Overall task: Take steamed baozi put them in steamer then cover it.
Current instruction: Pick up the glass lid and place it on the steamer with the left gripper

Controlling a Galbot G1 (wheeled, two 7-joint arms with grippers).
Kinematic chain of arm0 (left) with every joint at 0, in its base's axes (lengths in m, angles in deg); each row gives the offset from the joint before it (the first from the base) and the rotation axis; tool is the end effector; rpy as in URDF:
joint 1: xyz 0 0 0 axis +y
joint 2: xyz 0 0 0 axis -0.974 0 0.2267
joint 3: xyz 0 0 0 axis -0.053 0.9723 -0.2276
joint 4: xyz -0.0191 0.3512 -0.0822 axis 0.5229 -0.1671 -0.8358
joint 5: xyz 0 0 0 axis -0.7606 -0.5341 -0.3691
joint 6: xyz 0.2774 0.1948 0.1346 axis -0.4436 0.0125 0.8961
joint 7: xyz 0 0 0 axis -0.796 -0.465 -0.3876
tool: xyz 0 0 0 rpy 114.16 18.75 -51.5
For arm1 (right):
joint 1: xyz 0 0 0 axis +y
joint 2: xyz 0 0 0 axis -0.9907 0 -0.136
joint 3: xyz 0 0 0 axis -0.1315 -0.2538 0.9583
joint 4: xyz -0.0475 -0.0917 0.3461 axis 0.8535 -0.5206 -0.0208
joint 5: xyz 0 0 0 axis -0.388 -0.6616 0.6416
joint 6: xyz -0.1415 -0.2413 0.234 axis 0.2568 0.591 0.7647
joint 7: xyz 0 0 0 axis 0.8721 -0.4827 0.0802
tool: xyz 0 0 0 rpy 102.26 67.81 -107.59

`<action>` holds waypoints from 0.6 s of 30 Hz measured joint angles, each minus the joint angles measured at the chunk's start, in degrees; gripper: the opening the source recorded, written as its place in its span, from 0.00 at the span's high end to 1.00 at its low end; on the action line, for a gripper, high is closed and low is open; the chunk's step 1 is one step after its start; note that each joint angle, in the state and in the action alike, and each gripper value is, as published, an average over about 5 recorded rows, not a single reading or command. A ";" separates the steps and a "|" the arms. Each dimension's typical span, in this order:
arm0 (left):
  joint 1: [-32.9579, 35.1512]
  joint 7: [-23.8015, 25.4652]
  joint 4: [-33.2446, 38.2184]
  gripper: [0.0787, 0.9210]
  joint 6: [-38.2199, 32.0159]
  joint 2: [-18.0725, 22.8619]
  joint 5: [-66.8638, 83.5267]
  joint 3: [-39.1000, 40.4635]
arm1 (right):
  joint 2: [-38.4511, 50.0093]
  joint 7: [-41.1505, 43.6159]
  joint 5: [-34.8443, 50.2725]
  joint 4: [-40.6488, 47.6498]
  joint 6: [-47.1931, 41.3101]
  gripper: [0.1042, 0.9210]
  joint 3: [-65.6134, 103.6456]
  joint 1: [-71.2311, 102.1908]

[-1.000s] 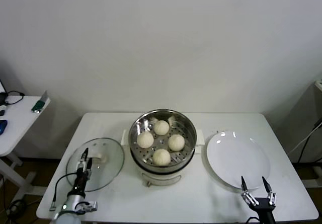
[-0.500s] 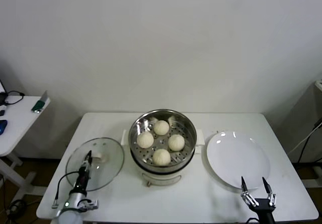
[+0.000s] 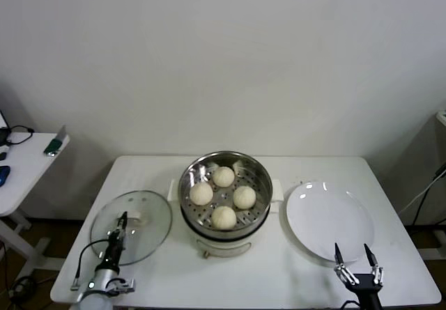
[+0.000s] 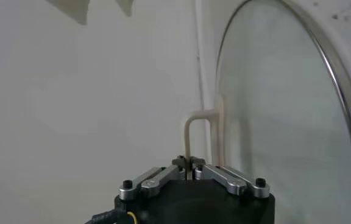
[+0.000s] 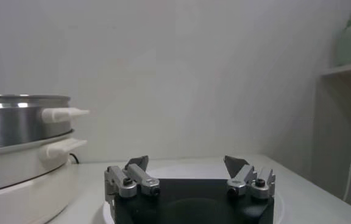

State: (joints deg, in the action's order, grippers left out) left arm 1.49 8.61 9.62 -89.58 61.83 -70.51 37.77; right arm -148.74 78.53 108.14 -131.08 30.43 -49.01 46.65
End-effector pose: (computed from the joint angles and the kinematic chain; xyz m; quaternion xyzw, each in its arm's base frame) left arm 0.2343 0.1523 -0.4975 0.0111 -0.6694 -0.7423 0.0285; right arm 0.0998 -0.1400 -0.4463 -0.0136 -0.9996 -0.0253 0.0004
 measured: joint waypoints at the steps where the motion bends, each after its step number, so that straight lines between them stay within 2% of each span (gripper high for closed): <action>1: 0.25 0.22 0.61 0.94 0.19 -0.12 0.39 0.06 | 0.04 0.00 -0.01 -0.01 -0.01 0.12 0.06 0.00; 9: 2.89 3.61 9.07 0.94 2.55 -1.89 5.54 0.02 | 0.28 -0.01 -0.20 0.03 -0.25 0.12 0.48 -0.24; 18: 5.79 12.28 22.75 0.94 8.66 -6.00 12.76 -0.43 | 0.24 -0.12 -0.37 0.81 -0.44 0.12 0.22 -1.02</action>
State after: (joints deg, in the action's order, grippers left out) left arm 7.28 20.89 32.37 -80.92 55.83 -57.75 37.34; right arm -148.50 78.41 107.76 -130.27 29.99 -48.79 45.63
